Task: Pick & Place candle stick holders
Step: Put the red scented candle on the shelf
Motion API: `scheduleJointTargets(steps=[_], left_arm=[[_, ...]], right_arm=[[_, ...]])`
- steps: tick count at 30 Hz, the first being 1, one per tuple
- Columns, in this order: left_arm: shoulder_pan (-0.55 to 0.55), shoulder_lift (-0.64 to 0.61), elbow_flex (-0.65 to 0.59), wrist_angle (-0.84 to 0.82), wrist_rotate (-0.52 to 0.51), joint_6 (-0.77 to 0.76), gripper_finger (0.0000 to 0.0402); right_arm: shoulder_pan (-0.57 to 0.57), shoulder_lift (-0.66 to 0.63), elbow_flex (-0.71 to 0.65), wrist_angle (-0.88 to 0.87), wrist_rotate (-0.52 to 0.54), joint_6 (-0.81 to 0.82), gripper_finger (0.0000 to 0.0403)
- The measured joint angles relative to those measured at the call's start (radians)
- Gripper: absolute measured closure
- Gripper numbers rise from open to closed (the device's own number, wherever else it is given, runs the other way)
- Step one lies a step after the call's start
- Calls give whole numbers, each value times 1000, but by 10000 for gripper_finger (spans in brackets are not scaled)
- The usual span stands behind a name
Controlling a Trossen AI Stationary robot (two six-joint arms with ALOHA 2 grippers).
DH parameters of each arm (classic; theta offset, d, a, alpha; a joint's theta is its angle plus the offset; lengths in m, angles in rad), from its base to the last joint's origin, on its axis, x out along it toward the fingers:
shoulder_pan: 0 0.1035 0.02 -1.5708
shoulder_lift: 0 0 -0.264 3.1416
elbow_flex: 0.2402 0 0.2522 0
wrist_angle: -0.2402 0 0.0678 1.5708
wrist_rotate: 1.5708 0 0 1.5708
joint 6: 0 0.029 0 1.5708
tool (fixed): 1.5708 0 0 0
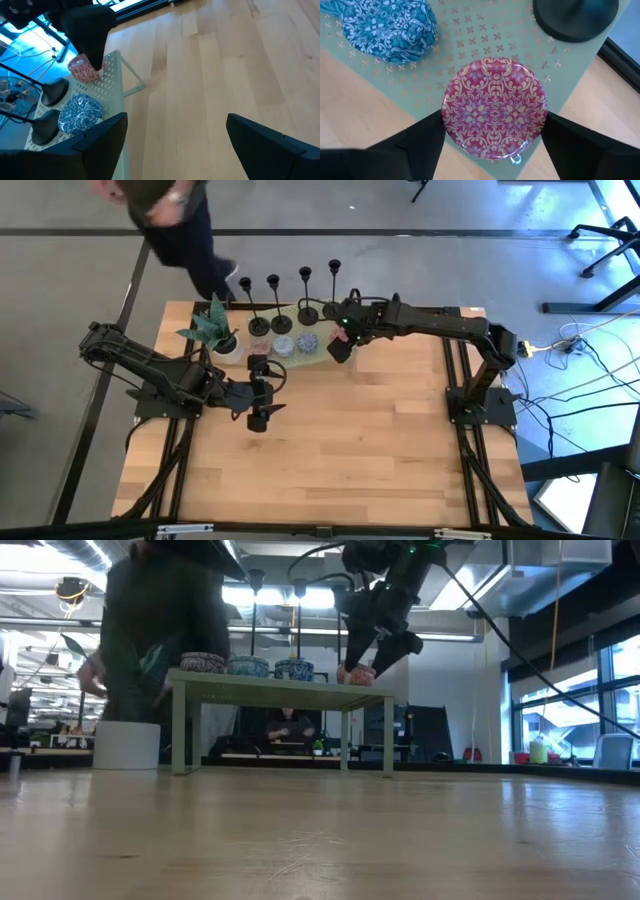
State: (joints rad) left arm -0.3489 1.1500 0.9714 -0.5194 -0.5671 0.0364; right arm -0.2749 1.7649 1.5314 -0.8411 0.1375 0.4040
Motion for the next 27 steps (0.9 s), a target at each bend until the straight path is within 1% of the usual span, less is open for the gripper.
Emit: scheduleJointTargets(steps=[8, 12, 20, 25, 27], left_arm=[[0, 0, 0, 0, -1, 0, 64], [0, 0, 0, 0, -1, 0, 64], [0, 0, 0, 0, -1, -23, 64], [0, 0, 0, 0, -1, -23, 64], [0, 0, 0, 0, -1, -23, 64]], right_arm=[[0, 2, -4, 12, -11, -12, 75], [0, 2, -4, 28, 16, -31, 73], [1, 1, -4, 40, 0, -56, 72], [2, -5, -4, 39, 58, -113, 72], [2, -8, 5, 34, 61, -121, 72]])
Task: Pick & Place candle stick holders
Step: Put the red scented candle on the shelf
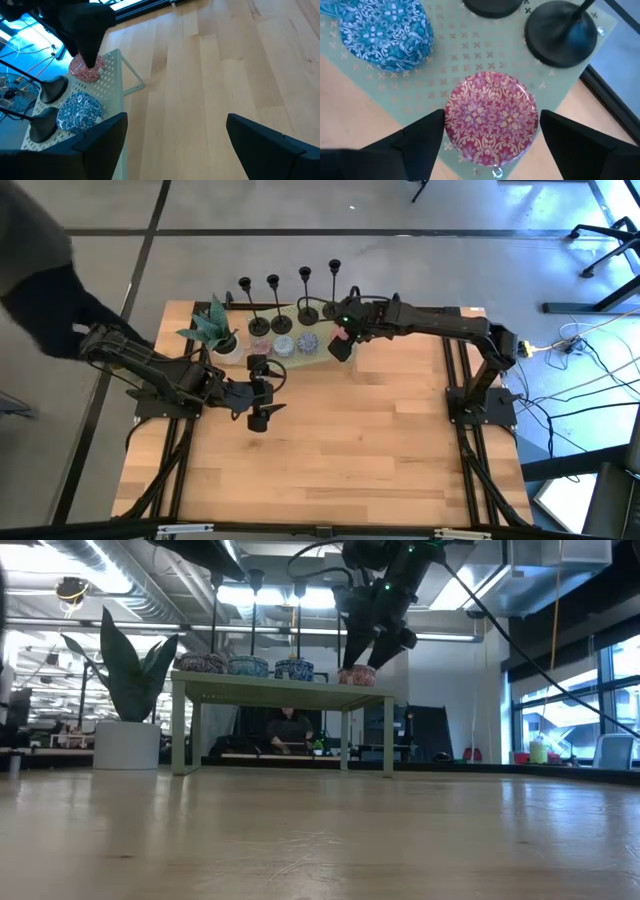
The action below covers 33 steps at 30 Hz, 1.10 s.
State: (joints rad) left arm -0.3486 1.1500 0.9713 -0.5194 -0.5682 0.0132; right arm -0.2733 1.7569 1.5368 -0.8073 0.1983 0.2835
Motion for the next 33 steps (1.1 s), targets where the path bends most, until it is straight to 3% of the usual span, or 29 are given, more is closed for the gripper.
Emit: scheduleJointTargets(steps=[10, 21, 25, 33], left_arm=[[0, 0, 0, 0, -18, -16, 64], [0, 0, 0, 0, -21, -19, 64], [0, 0, 0, 0, -50, -30, 64], [0, 0, 0, 0, -121, -48, 64]], right_arm=[[30, -2, 136, -83, -25, -50, 72], [134, -3, 293, -410, 40, -33, 86], [171, -4, 263, -486, 71, 26, 130], [155, -1, 143, -342, 71, 77, 260]])
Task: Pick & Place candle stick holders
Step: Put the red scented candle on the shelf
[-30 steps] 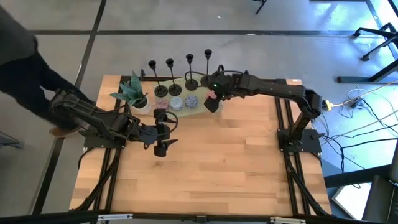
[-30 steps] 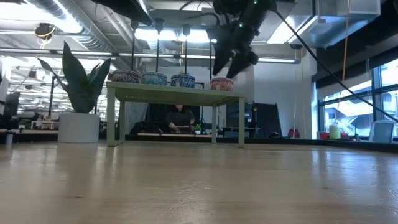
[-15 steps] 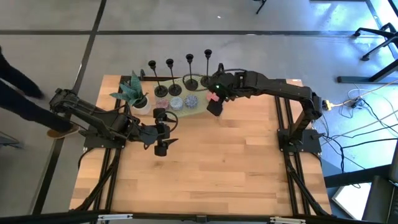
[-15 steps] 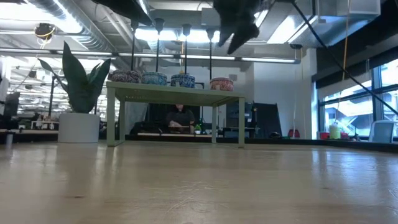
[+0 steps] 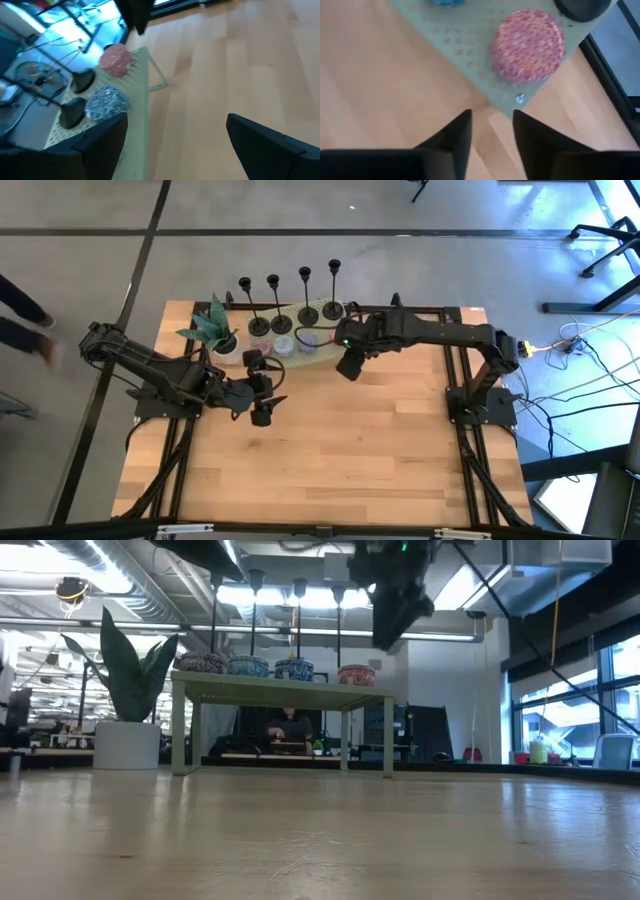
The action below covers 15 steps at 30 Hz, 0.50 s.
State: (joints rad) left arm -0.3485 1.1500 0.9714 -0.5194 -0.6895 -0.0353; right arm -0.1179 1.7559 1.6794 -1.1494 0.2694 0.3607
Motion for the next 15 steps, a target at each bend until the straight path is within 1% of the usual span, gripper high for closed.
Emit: scheduleJointTargets(steps=[3, 6, 10, 15], left_arm=[[0, 0, 0, 0, -40, -38, 64], [0, 0, 0, -1, -46, -38, 66], [0, 0, 0, -2, -50, -34, 86], [0, 0, 0, -3, -51, -32, 138]], right_arm=[[-27, 3, -40, 28, -1, 23, 299], [-50, 3, -78, 88, 0, 26, 326], [-79, 4, -116, 144, -7, 24, 335], [-95, 4, -131, 178, -8, 20, 336]])
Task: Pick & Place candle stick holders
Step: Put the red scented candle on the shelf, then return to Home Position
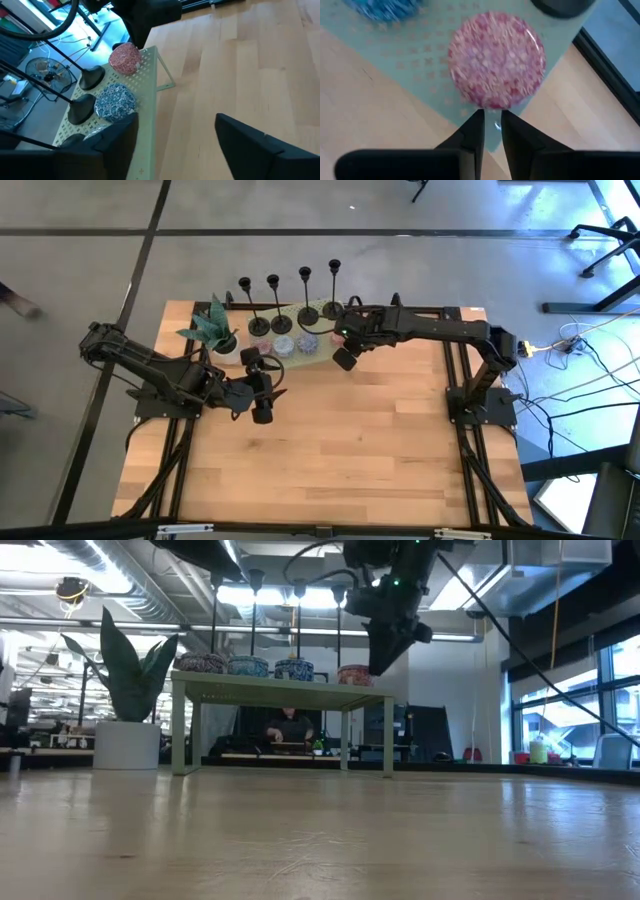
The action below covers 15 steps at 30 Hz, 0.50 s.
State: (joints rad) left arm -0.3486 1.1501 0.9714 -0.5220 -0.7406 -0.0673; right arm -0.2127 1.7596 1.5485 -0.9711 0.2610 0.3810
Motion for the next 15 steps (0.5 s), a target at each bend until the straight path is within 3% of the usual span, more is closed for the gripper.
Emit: scheduleJointTargets(steps=[8, 15], left_arm=[[0, 0, 0, 0, -28, 3, 219], [0, 0, 0, 0, -29, 3, 259]], right_arm=[[-16, 0, 0, 91, -9, -74, 336], [-12, 0, 0, 105, -82, -108, 336]])
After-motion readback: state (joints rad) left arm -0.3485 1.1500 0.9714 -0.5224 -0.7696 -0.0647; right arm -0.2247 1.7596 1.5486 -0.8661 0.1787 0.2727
